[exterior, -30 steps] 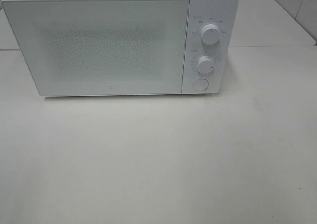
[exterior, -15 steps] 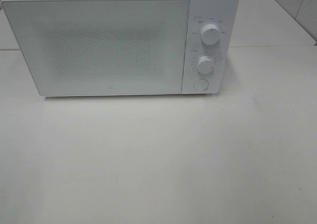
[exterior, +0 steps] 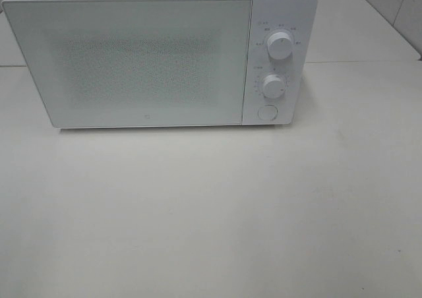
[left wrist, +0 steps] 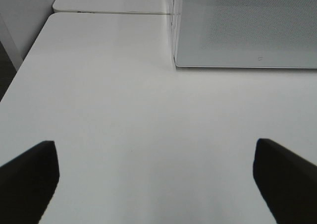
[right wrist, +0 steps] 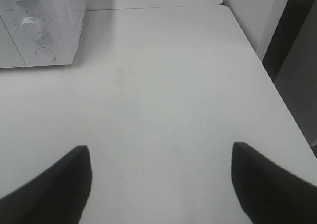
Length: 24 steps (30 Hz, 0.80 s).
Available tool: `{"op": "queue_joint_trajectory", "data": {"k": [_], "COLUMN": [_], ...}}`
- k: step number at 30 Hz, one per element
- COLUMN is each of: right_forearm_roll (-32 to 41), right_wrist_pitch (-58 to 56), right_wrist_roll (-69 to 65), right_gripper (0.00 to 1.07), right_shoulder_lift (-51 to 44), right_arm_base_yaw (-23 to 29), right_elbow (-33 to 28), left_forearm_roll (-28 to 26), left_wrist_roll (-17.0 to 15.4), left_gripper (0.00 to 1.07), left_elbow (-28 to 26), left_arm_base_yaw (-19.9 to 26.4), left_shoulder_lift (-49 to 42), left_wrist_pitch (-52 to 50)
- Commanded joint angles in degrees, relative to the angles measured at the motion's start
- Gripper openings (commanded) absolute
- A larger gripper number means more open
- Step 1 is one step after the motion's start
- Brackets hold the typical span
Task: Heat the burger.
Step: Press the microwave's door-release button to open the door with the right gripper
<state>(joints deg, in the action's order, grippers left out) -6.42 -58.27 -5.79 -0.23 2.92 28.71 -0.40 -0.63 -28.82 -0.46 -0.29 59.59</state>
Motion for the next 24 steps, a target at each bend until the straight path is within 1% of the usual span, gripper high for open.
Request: {"op": "queue_joint_trajectory", "data": {"k": [1,24], "right_forearm_roll": [0.1,0.0], "right_wrist_pitch": [0.9,0.9], "right_wrist_roll": [0.9,0.9], "right_gripper": [0.76,0.76], "right_shoulder_lift": [-1.6,-1.5], "right_arm_base_yaw": [-0.1,-0.1], "right_elbow": [-0.2,-0.2], "left_forearm_roll": [-0.3,-0.3], "left_wrist_roll": [0.2,0.2], "left_gripper": [1.02,1.02], "left_elbow": [0.1,0.1], "left_arm_base_yaw": [0.0,0.0], "left_shoulder_lift": [-1.3,-1.3], "left_wrist_pitch": [-0.2,-0.2]}}
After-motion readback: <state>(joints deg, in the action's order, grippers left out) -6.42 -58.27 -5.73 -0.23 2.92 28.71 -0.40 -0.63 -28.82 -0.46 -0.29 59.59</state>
